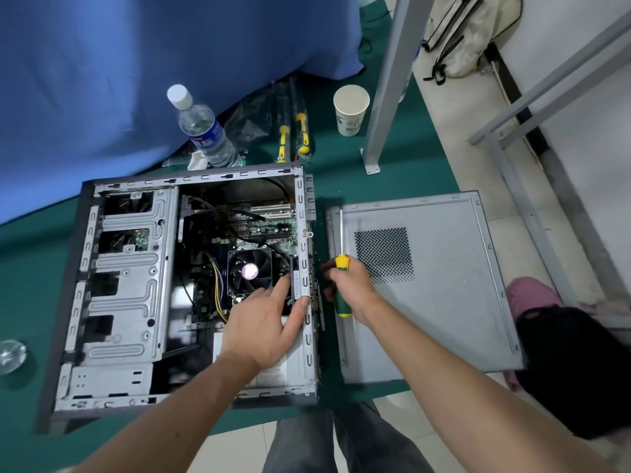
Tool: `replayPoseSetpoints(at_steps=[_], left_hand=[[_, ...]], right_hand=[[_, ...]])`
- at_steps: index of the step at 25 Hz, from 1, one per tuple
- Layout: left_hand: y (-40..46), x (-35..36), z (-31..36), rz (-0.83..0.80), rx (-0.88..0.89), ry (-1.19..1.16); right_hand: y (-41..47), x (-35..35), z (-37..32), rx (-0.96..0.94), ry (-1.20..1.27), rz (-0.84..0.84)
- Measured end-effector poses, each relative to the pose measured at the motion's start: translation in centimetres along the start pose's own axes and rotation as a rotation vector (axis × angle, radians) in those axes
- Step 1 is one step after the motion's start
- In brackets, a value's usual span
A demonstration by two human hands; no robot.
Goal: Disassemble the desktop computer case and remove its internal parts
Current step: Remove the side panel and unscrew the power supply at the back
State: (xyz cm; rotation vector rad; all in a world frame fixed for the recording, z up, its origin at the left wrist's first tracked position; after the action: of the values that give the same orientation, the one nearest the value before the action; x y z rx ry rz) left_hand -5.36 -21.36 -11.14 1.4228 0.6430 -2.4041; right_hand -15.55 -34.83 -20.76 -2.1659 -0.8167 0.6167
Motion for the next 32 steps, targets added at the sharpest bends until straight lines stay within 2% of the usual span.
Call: replayPoseSetpoints(at_steps=[5,8,13,17,20,22,24,26,28,30,32], left_hand=[[0.0,0.1,-0.1,0.008,0.001,0.01],[0.0,0.1,-0.1,0.007,0.006,-0.002],[0.0,0.3,-0.5,-0.006,-0.007,-0.078],[-0.4,-0.4,-1.0,-0.105,0.015,-0.25],[-2.0,-2.4,-3.2,-0.133,0.039,-0.354],[-3.9,-4.3,-5.5,-0.088,0.052,-0.449],[-5.9,-6.3,-6.4,-0.071,0.091,-0.613],[-7.0,-7.5,-6.3,-0.116,0.126,-0.775],[-7.2,-8.0,-6.8,-0.171,0.05,-0.996],[-7.2,-8.6,-8.5,-0.08,-0.073,-1.054],[-7.5,-9.4,-11.4,0.098,-0.161,-0.894]], right_hand=[[-1.4,-0.4,-1.3,-0.03,0.097,0.022],[-3.2,-0.8,-3.5,-0.13,0.127,0.099],[-7.6,0.0,-6.5,-0.274,0.027,0.168],[-11.5,0.1,-7.7,-0.323,-0.025,0.252],[-13.3,1.4,-8.5,-0.319,-0.09,0.146],[-14.1,3.5,-8.9,-0.297,0.0,0.041],[-14.7,5.9,-9.4,-0.285,0.118,-0.027],[-15.2,8.2,-9.8,-0.305,0.06,-0.034],[-15.6,10.5,-10.3,-0.35,0.009,-0.08],[-15.8,11.9,-10.9,-0.396,-0.04,-0.114],[-15.5,11.7,-11.4,-0.434,-0.18,-0.03]])
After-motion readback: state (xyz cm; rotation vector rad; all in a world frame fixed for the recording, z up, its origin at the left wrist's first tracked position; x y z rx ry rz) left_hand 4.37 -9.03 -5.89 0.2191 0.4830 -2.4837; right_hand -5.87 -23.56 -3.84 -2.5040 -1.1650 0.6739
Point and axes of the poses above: each hand's wrist, its own y-axis towards the middle knuckle, its own x-axis out of the palm, z = x × y, the point moved 5 cm from there along y, towards the middle knuckle, and after that the axes turned 10 degrees about -y, right-handed, at the moved point
